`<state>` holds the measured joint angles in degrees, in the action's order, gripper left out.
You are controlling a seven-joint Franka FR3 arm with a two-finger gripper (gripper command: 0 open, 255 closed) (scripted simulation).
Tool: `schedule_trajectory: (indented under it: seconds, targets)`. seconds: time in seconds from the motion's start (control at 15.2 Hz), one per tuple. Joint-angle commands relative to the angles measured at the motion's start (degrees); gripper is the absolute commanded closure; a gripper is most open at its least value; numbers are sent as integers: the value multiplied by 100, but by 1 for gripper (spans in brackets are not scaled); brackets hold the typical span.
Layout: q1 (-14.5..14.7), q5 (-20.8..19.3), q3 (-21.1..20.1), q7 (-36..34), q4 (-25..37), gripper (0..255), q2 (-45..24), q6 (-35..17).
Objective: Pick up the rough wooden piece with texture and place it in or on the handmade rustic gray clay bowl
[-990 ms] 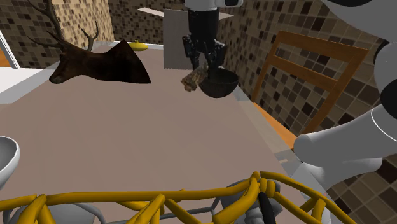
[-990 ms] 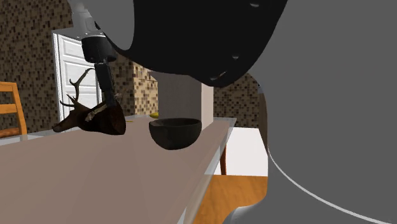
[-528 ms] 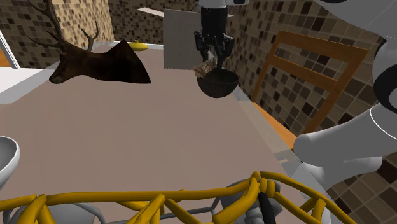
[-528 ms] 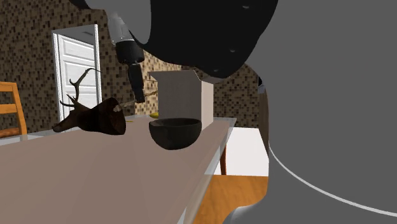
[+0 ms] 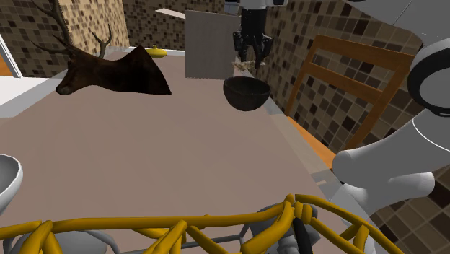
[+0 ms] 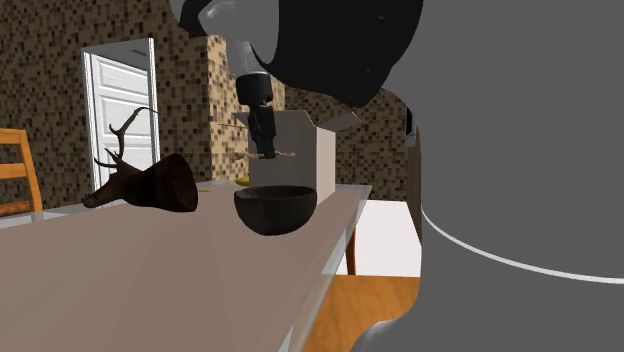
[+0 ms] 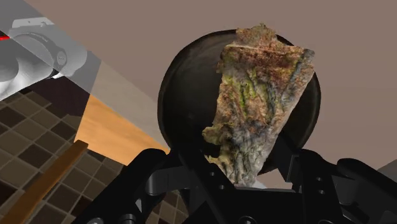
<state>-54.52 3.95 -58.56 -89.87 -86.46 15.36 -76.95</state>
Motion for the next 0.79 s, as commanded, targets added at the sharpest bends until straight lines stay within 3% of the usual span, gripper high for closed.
schedule_trajectory:
  seconds: [0.0,0.73]
  targets:
    - [-125,-203,-15,138,113,255,-227,-26]
    - [30,106,351,414,-1015,255,221,-860]
